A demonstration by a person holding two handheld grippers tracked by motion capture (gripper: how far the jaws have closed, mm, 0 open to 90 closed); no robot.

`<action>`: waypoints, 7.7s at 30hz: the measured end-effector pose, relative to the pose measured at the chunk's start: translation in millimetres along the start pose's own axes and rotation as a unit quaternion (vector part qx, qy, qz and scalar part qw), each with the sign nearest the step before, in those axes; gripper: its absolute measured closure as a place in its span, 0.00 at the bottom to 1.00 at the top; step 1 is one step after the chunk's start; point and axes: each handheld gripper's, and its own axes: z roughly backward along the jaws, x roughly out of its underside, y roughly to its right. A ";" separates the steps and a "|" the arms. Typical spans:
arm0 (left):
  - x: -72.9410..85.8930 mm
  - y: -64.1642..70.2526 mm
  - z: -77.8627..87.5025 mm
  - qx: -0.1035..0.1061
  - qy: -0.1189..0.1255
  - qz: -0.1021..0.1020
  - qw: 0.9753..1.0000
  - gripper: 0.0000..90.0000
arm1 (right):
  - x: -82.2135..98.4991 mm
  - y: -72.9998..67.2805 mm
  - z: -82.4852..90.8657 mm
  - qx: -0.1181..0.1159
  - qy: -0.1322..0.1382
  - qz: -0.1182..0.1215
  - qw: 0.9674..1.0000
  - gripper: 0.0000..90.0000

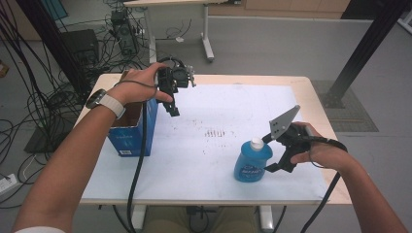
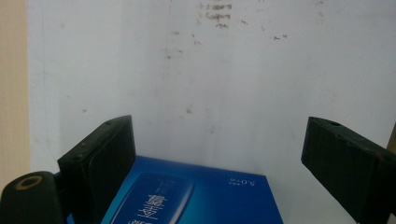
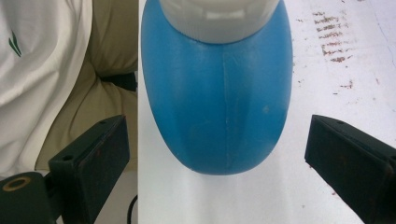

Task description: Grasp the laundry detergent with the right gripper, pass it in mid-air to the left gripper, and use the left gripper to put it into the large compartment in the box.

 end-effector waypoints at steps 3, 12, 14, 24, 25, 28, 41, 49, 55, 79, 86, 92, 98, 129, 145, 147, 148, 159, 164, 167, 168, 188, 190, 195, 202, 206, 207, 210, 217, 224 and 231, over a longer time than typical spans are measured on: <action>-0.2 0.1 0.3 0.000 -0.001 -0.001 1.000 0.11 | -0.1 -0.3 0.5 0.001 0.000 -0.001 1.000 0.07; -0.1 0.3 0.3 0.000 0.000 0.000 1.000 0.12 | 0.0 -0.4 0.4 0.001 0.000 0.000 1.000 0.07; -0.2 0.4 0.2 0.000 0.000 0.000 1.000 0.12 | -0.1 -0.5 0.5 0.001 -0.001 0.000 1.000 0.07; -0.3 0.3 0.4 0.001 0.000 -0.001 1.000 0.12 | 0.4 -0.6 0.6 0.003 -0.002 -0.003 1.000 0.07; -0.2 0.2 0.2 0.001 0.000 -0.001 1.000 0.12 | 0.5 -0.5 0.5 0.003 -0.002 -0.004 1.000 0.07; -0.2 0.2 0.0 0.000 0.001 0.000 1.000 0.12 | 0.6 -0.5 0.3 0.002 -0.002 -0.004 1.000 0.07; -0.8 0.1 -0.1 0.001 -0.001 -0.001 1.000 0.12 | 0.6 -0.6 0.0 0.002 -0.003 -0.007 1.000 0.07; -0.1 -0.1 -0.3 0.000 0.000 -0.001 1.000 0.12 | 0.3 -0.1 -0.1 0.002 -0.002 -0.005 1.000 0.07; 0.2 -0.1 -0.6 0.001 0.001 -0.001 1.000 0.12 | 0.0 0.2 -0.2 0.002 -0.002 -0.004 1.000 0.07; -0.2 0.0 -1.7 0.001 0.002 0.000 1.000 0.12 | 1.9 -0.5 -0.8 0.005 0.000 -0.007 1.000 0.07; -0.3 0.1 -2.2 0.001 0.005 0.001 1.000 0.12 | 2.1 -0.4 -1.5 0.008 0.005 -0.008 1.000 0.07; 0.3 0.0 -2.5 0.002 0.004 0.002 1.000 0.12 | 2.3 -0.2 -3.2 0.011 0.009 -0.007 1.000 0.06; 0.5 0.1 -4.7 0.002 0.005 0.002 1.000 0.12 | 3.2 -0.3 -5.1 0.011 0.014 -0.005 1.000 0.06; -4.6 2.2 -14.4 0.009 0.004 0.001 1.000 0.12 | 20.0 -2.9 -26.0 0.010 0.073 -0.017 0.997 0.08; -3.7 2.7 -15.8 0.010 0.002 0.004 1.000 0.12 | 23.6 -3.3 -33.0 0.010 0.090 -0.015 0.996 0.10; -3.7 2.7 -16.2 0.010 0.003 0.004 1.000 0.12 | 23.9 -3.4 -33.1 0.010 0.090 -0.014 0.996 0.10; -3.6 2.6 -16.5 0.010 0.003 0.003 1.000 0.12 | 24.3 -3.6 -33.4 0.009 0.092 -0.015 0.996 0.10; -4.5 3.1 -17.4 0.011 0.000 0.003 1.000 0.12 | 27.5 -2.7 -36.6 0.005 0.100 -0.011 0.995 0.14; -4.0 3.1 -17.6 0.011 0.000 0.004 1.000 0.12 | 28.0 -2.5 -38.1 0.000 0.102 -0.008 0.995 0.16; -3.7 3.2 -18.1 0.010 0.000 0.005 1.000 0.12 | 28.1 -2.3 -39.0 -0.002 0.103 -0.005 0.995 0.17; -3.6 2.9 -18.5 0.011 -0.001 0.004 1.000 0.12 | 28.0 -2.2 -39.2 -0.003 0.104 -0.005 0.995 0.17; -4.8 2.7 -21.3 0.012 -0.002 0.004 1.000 0.12 | 31.9 -0.4 -45.1 -0.010 0.114 0.002 0.993 0.21; -4.7 2.6 -21.6 0.012 -0.001 0.005 1.000 0.12 | 32.2 -0.3 -45.3 -0.009 0.115 0.002 0.993 0.22; -5.1 2.8 -21.6 0.011 -0.002 0.005 1.000 0.12 | 33.2 -0.1 -46.6 -0.013 0.120 0.001 0.993 0.23; -4.7 2.7 -21.5 0.011 -0.003 0.005 1.000 0.12 | 33.8 0.5 -48.3 -0.015 0.123 0.001 0.992 0.23; -4.6 3.1 -21.7 0.012 -0.002 0.008 1.000 0.12 | 35.0 0.7 -48.8 -0.016 0.127 0.000 0.992 0.24; -4.8 2.9 -21.8 0.011 -0.002 0.006 1.000 0.12 | 35.6 0.9 -49.2 -0.016 0.129 0.002 0.992 0.24; -5.5 2.9 -21.9 0.012 -0.004 0.004 1.000 0.12 | 36.7 0.8 -50.3 -0.018 0.130 0.002 0.991 0.25; -6.6 3.6 -22.7 0.012 -0.003 0.004 1.000 0.12 | 36.9 1.2 -51.7 -0.018 0.136 0.002 0.991 0.26; -6.0 3.5 -23.4 0.013 -0.004 0.006 1.000 0.12 | 37.8 1.3 -52.4 -0.019 0.141 0.000 0.990 0.27; -6.1 3.4 -22.9 0.013 -0.005 0.004 1.000 0.12 | 38.7 2.1 -53.8 -0.019 0.145 0.001 0.989 0.28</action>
